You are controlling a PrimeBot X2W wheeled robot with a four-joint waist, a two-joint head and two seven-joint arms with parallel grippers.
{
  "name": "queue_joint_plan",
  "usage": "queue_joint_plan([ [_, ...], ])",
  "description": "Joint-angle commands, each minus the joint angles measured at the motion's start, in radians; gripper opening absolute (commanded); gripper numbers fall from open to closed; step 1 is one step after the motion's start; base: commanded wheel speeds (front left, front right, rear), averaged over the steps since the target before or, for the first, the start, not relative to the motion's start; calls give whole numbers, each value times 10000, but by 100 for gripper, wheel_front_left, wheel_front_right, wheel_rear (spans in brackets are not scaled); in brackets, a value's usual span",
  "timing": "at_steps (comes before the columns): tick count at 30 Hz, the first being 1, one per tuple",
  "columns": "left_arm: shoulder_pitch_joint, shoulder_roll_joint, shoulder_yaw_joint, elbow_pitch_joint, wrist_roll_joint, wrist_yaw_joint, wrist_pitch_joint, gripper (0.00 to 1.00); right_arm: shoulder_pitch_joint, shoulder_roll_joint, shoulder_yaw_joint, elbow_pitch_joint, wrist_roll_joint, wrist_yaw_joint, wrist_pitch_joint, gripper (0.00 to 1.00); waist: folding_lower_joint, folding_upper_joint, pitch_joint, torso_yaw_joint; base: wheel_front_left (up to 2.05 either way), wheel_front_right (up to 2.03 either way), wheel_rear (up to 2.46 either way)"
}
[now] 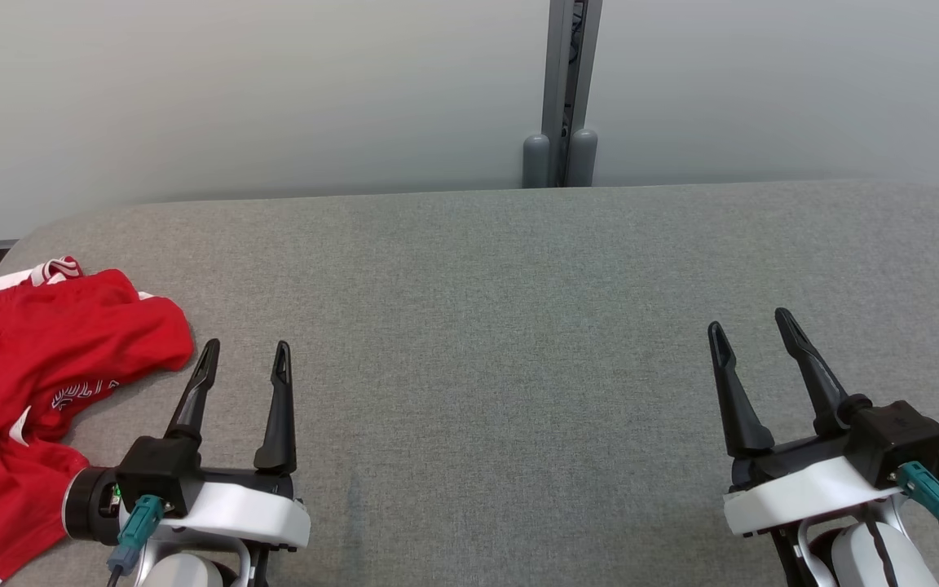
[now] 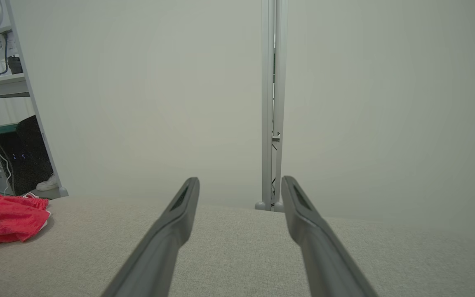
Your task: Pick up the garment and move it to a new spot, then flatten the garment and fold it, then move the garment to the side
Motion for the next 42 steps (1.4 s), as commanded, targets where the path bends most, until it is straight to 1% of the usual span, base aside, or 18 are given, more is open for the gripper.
queue_joint_plan([
  [1,-184,49,34,22,42,-30,-52,100,-43,-72,10,29,63,18,-52,100,0,0,5,2,0,0,0],
  [11,-217,49,43,94,-5,-65,-52,100,-36,-72,-10,-6,87,18,-52,100,0,0,47,80,0,0,0],
  [16,-310,48,72,218,-101,-7,-52,100,-102,-68,84,-4,225,18,-52,100,0,0,94,365,0,0,0],
  [21,-351,46,93,297,-150,33,-50,100,-102,-69,102,59,266,18,-50,100,0,0,124,898,0,0,0],
  [29,-268,45,278,415,-274,85,-38,100,-24,-67,271,147,525,18,-49,100,0,0,13,2056,0,0,0],
  [37,-153,45,384,455,-207,10,-38,100,92,-69,504,224,747,17,-49,100,0,0,-41,3230,0,0,0],
  [38,-153,45,384,455,-207,10,-38,100,92,-69,504,224,747,17,-49,100,0,0,-41,3230,0,0,0],
  [42,-149,43,433,478,-240,-43,-38,100,85,-71,596,266,789,17,-49,100,0,0,30,3703,0,0,0],
])
